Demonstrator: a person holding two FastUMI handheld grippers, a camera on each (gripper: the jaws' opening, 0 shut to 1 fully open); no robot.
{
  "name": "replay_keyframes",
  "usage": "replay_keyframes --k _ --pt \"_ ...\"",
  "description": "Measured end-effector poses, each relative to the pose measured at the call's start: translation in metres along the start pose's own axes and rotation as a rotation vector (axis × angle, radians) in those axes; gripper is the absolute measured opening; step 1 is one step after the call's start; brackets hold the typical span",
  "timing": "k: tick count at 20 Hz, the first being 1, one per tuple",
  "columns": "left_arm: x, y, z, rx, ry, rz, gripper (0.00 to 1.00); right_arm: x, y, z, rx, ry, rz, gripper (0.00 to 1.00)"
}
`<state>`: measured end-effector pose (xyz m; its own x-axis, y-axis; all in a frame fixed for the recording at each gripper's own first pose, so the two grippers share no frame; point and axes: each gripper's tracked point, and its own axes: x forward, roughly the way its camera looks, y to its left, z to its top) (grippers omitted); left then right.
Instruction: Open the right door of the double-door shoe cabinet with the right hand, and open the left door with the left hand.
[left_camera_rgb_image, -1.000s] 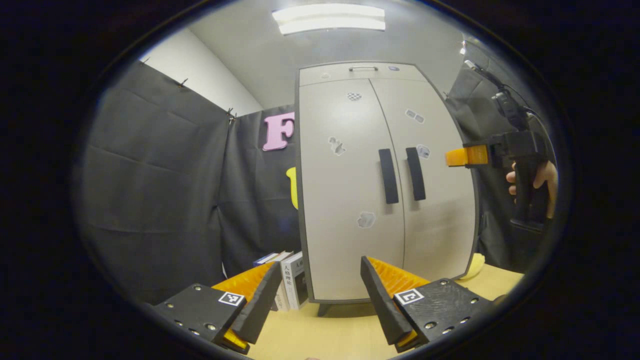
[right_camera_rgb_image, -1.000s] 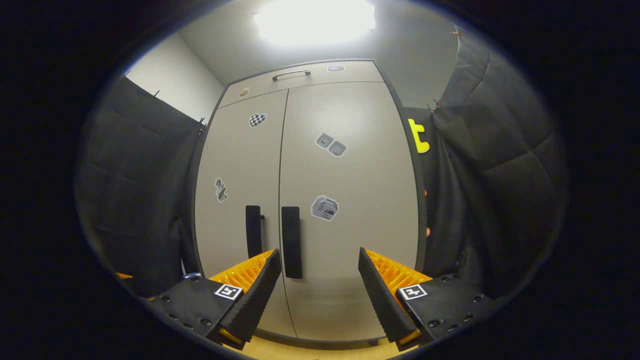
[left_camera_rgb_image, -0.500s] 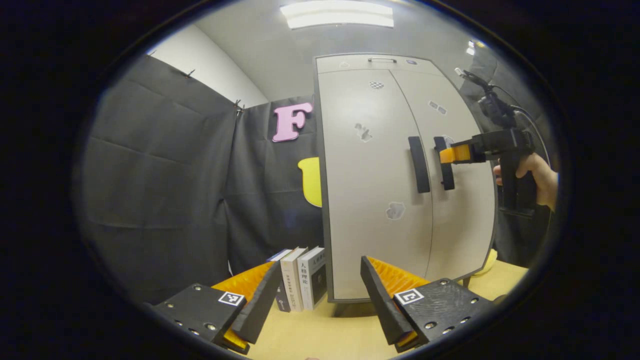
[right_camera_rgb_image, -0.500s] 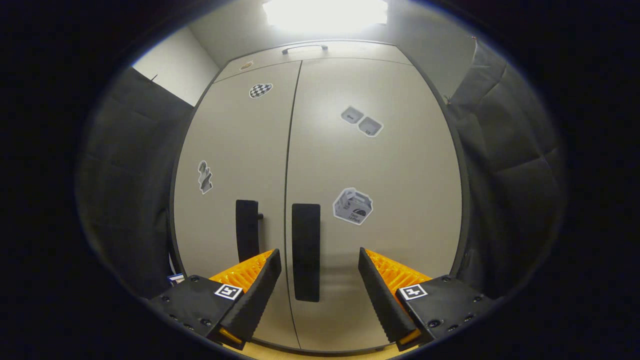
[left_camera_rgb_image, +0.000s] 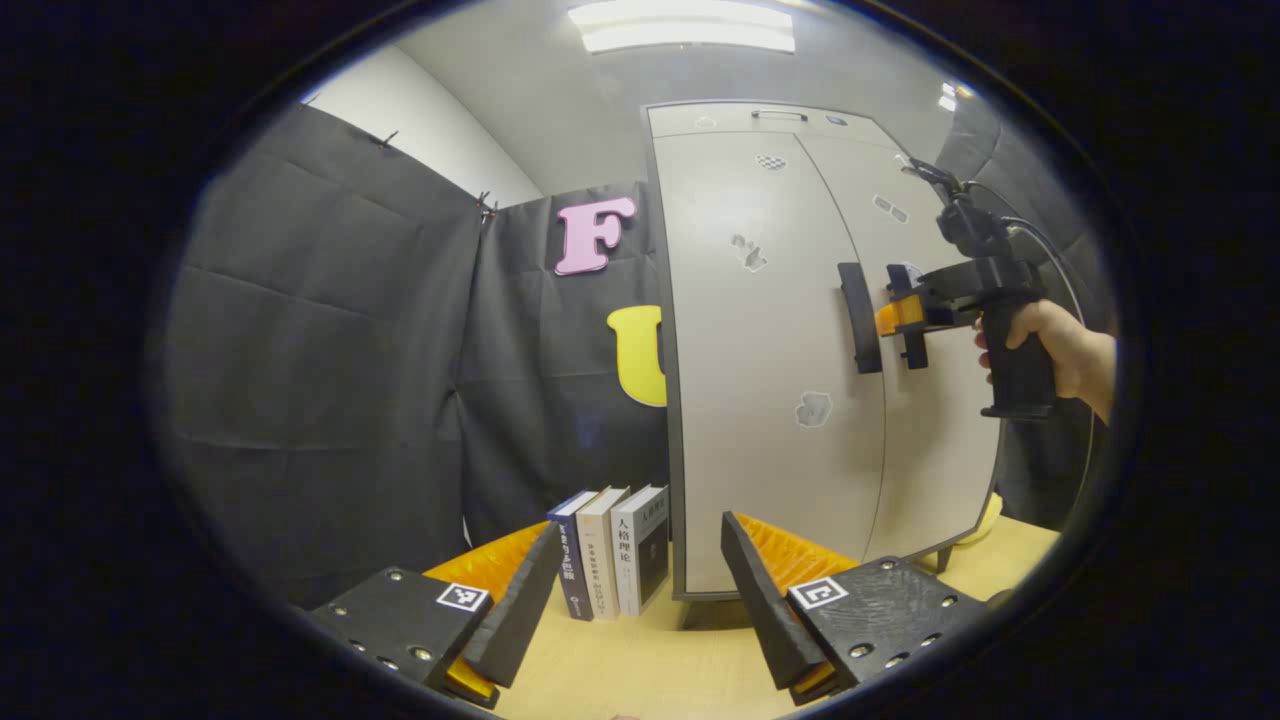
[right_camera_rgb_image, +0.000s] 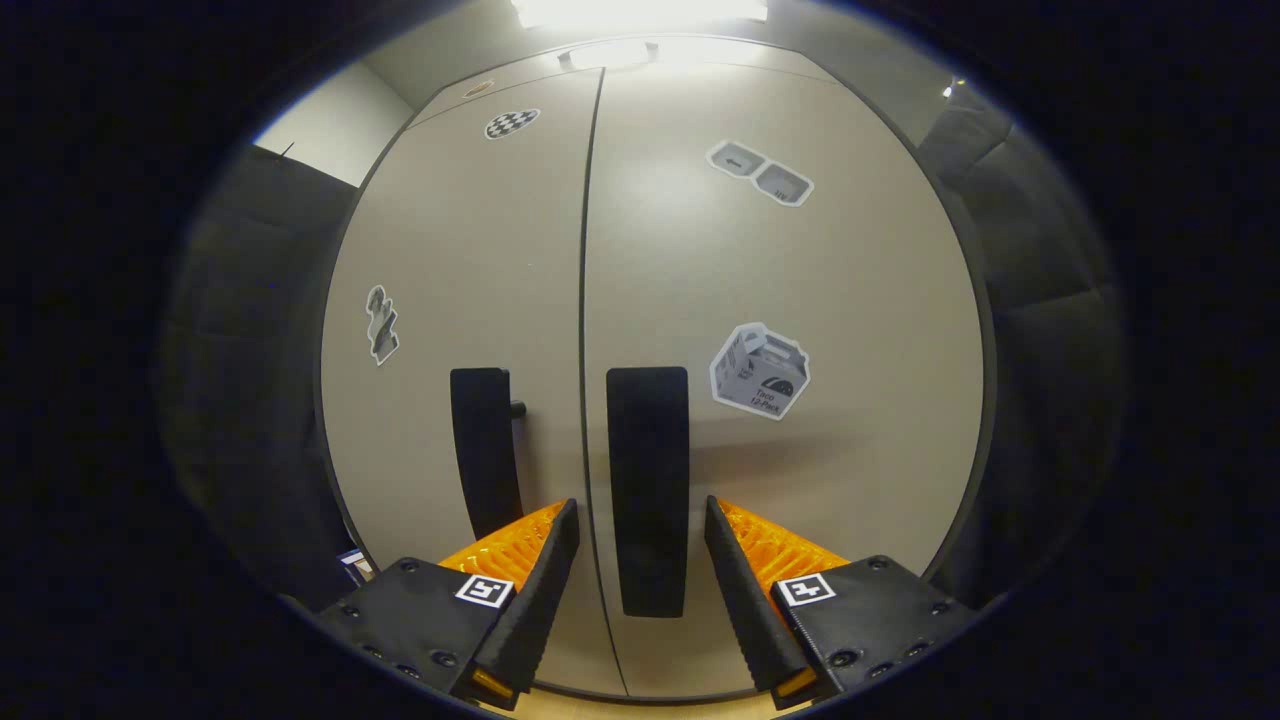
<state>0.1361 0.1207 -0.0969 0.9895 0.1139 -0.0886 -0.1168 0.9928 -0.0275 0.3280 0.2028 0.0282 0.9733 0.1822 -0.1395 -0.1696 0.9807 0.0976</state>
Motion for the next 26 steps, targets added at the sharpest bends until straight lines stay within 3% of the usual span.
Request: replay_keyframes --k 2,3,4,5,6,7,10,26 --pt "-0.004 0.003 0.002 -0.006 -0.005 0.007 0.92 0.003 -0.001 -0.001 0.023 0.018 -0.002 0.78" --pt "-0.005 0.003 0.002 -0.011 -0.006 0.009 0.93 0.005 -0.006 0.0 0.025 0.022 -0.033 0.71" --pt "-0.006 0.003 0.003 -0.015 -0.005 0.01 0.93 0.004 -0.009 0.002 0.043 0.029 -0.024 0.55" --pt "-0.008 0.004 0.005 -0.016 -0.007 0.012 0.93 0.002 -0.008 0.0 0.047 0.039 -0.025 0.3" --pt "-0.009 0.004 0.007 -0.017 -0.012 0.013 0.93 0.003 -0.009 0.0 0.036 0.046 -0.019 0.36" --pt "-0.012 0.004 0.009 -0.017 -0.015 0.013 0.93 0.003 -0.009 -0.001 0.025 0.058 -0.015 0.27" --pt "-0.018 0.001 0.017 -0.011 -0.027 0.01 0.93 -0.002 -0.008 -0.002 0.021 0.086 0.001 0.13" --pt "-0.064 -0.045 0.047 0.015 -0.052 -0.006 0.92 -0.065 -0.02 0.011 0.031 0.137 0.175 0.11"
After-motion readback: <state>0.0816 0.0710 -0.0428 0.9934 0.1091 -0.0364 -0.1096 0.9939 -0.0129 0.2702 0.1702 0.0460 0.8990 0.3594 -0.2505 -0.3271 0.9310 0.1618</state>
